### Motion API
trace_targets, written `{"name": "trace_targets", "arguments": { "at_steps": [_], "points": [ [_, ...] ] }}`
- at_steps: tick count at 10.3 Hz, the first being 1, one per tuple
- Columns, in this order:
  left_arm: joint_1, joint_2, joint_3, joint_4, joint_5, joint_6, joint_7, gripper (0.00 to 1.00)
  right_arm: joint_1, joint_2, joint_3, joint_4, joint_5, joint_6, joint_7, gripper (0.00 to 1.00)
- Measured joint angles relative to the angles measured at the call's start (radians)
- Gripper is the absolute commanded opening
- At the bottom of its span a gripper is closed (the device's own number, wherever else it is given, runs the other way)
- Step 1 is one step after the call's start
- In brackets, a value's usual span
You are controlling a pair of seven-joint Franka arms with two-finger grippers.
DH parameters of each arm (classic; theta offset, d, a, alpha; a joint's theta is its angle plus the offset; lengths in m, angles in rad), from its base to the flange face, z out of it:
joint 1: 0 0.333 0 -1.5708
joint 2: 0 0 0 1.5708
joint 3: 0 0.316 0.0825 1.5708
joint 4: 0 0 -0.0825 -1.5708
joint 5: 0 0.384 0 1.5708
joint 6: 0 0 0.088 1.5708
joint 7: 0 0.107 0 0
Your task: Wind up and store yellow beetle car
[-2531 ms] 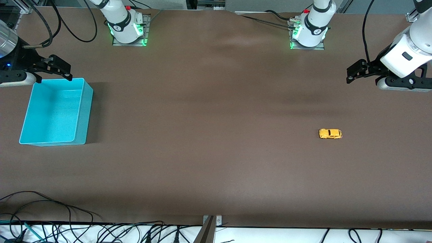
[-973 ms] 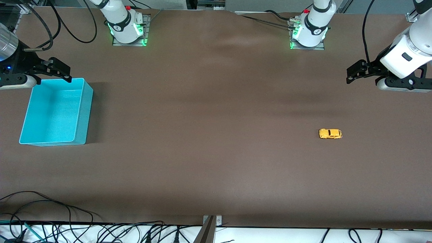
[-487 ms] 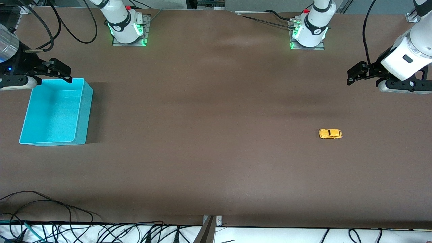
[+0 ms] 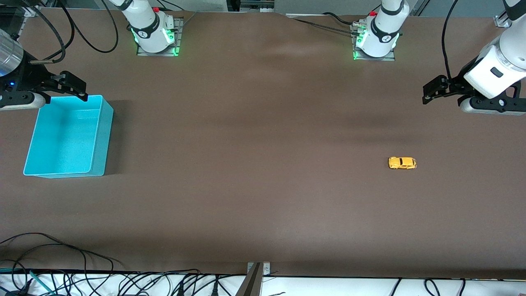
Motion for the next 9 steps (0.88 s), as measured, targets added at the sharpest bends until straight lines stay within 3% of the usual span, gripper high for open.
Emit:
{"name": "trace_targets", "arguments": {
  "at_steps": [6,9],
  "points": [
    [0.003,0.006,0.000,0.001,0.000,-0.002,0.006,1.00,0.000,0.000,-0.001,0.000,-0.001,0.000,0.000,1.00],
    [0.017,0.027,0.002,0.001,0.003,-0.002,0.168,1.00,0.000,0.000,0.000,0.000,-0.001,0.000,0.000,1.00]
  ]
}}
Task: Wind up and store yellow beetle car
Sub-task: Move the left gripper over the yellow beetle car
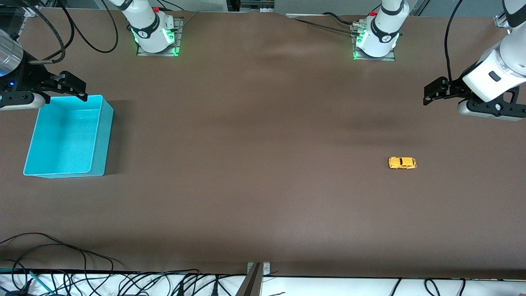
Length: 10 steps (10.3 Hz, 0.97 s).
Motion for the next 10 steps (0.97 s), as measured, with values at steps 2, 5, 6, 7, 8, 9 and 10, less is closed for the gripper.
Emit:
{"name": "trace_targets", "arguments": {
  "at_steps": [2,5,6,7,8,9,10],
  "points": [
    [0.002,0.022,0.001,0.002,0.057,0.001,0.164,1.00,0.000,0.000,0.000,0.000,0.000,0.000,0.000,1.00],
    [0.004,0.071,0.002,0.050,0.111,0.010,0.437,1.00,0.000,0.000,0.000,0.000,0.000,0.000,0.000,1.00],
    [0.013,0.085,0.003,0.057,0.116,0.029,0.548,1.00,-0.001,0.000,-0.001,0.000,0.000,0.000,0.000,1.00],
    [0.037,0.100,0.005,0.056,0.116,0.049,0.671,1.00,-0.002,0.000,-0.001,0.000,0.000,0.000,0.000,1.00],
    [0.071,0.121,0.006,0.055,0.117,0.062,0.802,1.00,-0.002,0.000,-0.002,0.000,0.000,0.000,0.000,1.00],
    [0.101,0.147,0.008,0.051,0.116,0.083,0.913,1.00,-0.002,0.000,-0.004,0.001,0.000,0.000,0.000,1.00],
    [0.120,0.172,0.008,0.038,0.116,0.116,0.995,1.00,-0.002,0.000,-0.005,0.008,0.000,0.000,0.000,1.00]
  ]
}}
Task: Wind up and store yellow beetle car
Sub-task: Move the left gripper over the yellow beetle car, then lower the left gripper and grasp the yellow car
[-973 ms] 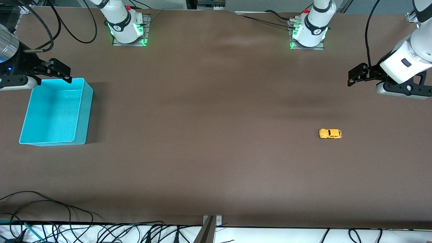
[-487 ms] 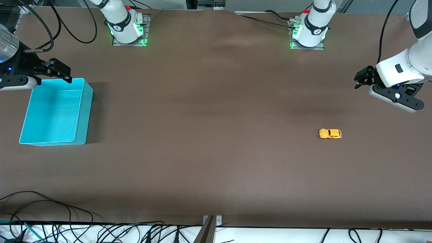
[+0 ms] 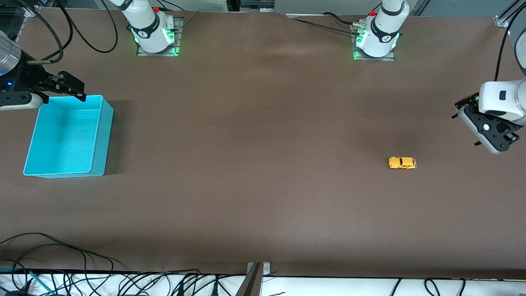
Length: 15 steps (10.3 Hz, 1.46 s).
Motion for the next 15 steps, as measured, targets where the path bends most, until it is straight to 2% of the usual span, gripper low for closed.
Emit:
{"name": "trace_targets", "arguments": {
  "at_steps": [2,4,8,10,12,15],
  "points": [
    [0.016,0.029,0.000,-0.104,0.000,0.158,0.138,1.00,0.000,0.000,-0.001,0.018,0.027,0.000,0.000,1.00],
    [0.027,0.042,-0.001,-0.275,0.000,0.379,0.248,1.00,0.001,-0.004,0.000,0.049,0.071,-0.003,0.000,1.00],
    [0.029,0.062,-0.004,-0.569,-0.001,0.793,0.437,1.00,0.000,0.004,0.000,0.056,0.074,-0.003,0.000,1.00],
    [0.045,0.109,-0.004,-0.603,-0.001,0.862,0.486,1.00,-0.002,0.019,-0.001,0.055,0.074,-0.003,0.000,1.00],
    [0.059,0.171,-0.009,-0.591,-0.005,0.925,0.526,1.00,-0.008,0.027,-0.003,0.055,0.072,-0.003,0.000,1.00],
    [0.060,0.223,-0.018,-0.556,-0.032,0.935,0.531,1.00,-0.011,0.037,-0.004,0.055,0.064,-0.003,0.000,1.00]
  ]
}}
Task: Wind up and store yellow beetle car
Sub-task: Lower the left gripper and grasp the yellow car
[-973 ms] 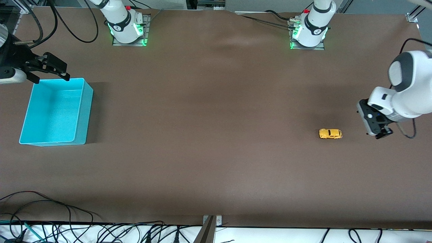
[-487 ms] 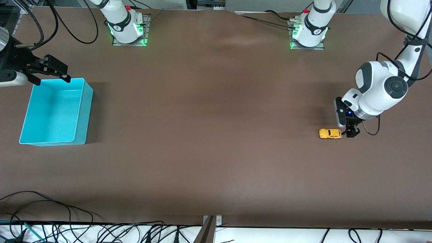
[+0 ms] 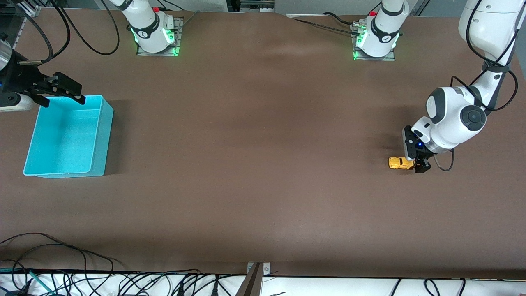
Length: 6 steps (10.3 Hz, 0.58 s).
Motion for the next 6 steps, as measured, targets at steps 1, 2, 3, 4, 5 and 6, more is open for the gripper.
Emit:
{"name": "trace_targets", "arguments": {
  "at_steps": [1,2,3,4,5,6],
  "points": [
    [0.000,0.010,0.000,0.011,-0.001,0.000,0.000,1.00,0.000,0.005,0.000,0.000,-0.007,0.000,0.000,1.00],
    [0.000,0.020,0.000,0.018,-0.002,0.000,0.000,1.00,0.000,0.010,0.000,0.000,-0.018,0.000,0.000,1.00],
    [0.000,0.029,0.000,0.020,-0.002,0.000,0.000,0.95,0.000,0.013,0.000,0.000,-0.024,0.000,0.000,1.00],
    [0.000,0.037,0.000,0.021,-0.002,0.000,0.000,0.89,0.000,0.014,0.000,0.000,-0.025,0.000,0.000,1.00],
    [0.000,0.044,-0.001,0.022,-0.002,0.000,0.001,0.72,0.000,0.015,0.000,0.000,-0.025,0.000,0.000,1.00],
    [0.000,0.050,-0.004,0.023,-0.002,0.000,0.001,0.52,0.000,0.017,0.000,0.000,-0.025,0.000,0.000,1.00]
  ]
}}
